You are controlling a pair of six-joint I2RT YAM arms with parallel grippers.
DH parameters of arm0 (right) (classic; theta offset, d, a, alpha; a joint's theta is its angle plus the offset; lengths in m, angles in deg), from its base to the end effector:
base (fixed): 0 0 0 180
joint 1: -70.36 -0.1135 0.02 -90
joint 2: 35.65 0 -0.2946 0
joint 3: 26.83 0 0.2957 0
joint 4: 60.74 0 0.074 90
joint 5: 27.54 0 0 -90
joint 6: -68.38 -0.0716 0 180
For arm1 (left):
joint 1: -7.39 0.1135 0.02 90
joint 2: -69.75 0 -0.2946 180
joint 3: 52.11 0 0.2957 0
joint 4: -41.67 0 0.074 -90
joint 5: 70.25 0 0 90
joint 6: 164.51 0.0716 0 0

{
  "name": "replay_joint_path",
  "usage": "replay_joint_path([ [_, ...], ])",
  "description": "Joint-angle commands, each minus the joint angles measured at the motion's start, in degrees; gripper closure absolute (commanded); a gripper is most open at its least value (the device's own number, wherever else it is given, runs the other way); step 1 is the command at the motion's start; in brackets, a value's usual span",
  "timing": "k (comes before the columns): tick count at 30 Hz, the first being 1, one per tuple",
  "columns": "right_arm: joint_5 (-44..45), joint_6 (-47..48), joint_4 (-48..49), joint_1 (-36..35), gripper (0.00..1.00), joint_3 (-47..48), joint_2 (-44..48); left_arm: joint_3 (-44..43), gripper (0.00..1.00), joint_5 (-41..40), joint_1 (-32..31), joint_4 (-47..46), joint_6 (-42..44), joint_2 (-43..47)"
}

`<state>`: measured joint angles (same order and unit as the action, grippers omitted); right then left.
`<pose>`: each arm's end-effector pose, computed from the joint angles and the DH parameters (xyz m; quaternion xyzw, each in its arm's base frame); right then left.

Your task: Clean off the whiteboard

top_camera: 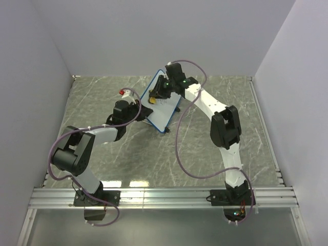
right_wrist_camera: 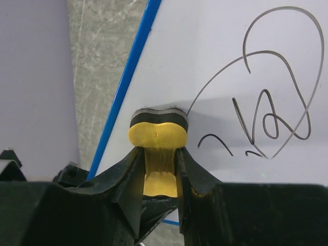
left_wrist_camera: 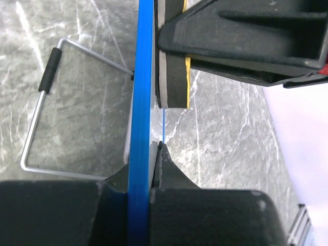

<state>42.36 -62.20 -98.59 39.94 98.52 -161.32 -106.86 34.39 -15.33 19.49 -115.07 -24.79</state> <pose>0.5037 0.3243 0.2639 0.0025 0.8889 0.3777 0.2592 0.3685 -0.1739 0.1746 -0.0498 0.8024 -0.3948 0.4447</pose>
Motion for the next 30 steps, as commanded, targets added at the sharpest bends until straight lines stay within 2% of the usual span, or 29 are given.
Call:
replay_joint_path([
  [1, -0.56, -2.92, -0.66, -0.26, 1.00, 5.08, -5.72, 4.47, 1.00, 9.02, -4.97, 32.74, 6.80, -3.20],
  [4, -0.29, -4.59, 0.40, 0.09, 1.00, 4.05, -6.96, 3.50, 1.00, 8.13, -5.05, 36.87, 7.42, -1.53],
  [16, 3.49, -3.45, 10.49, 2.46, 1.00, -23.97, 0.24, 3.58, 1.00, 6.90, -5.76, 41.62, 7.16, 6.82],
  [21, 3.14, -5.21, 13.05, 3.17, 1.00, -26.46, 0.51, 4.46, 1.00, 6.72, -6.81, 40.57, 6.02, 6.92],
  [30, -2.04, -9.43, 18.50, 1.86, 1.00, -20.93, 2.97, 7.36, 1.00, 5.76, -8.83, 34.33, 2.94, 2.70],
])
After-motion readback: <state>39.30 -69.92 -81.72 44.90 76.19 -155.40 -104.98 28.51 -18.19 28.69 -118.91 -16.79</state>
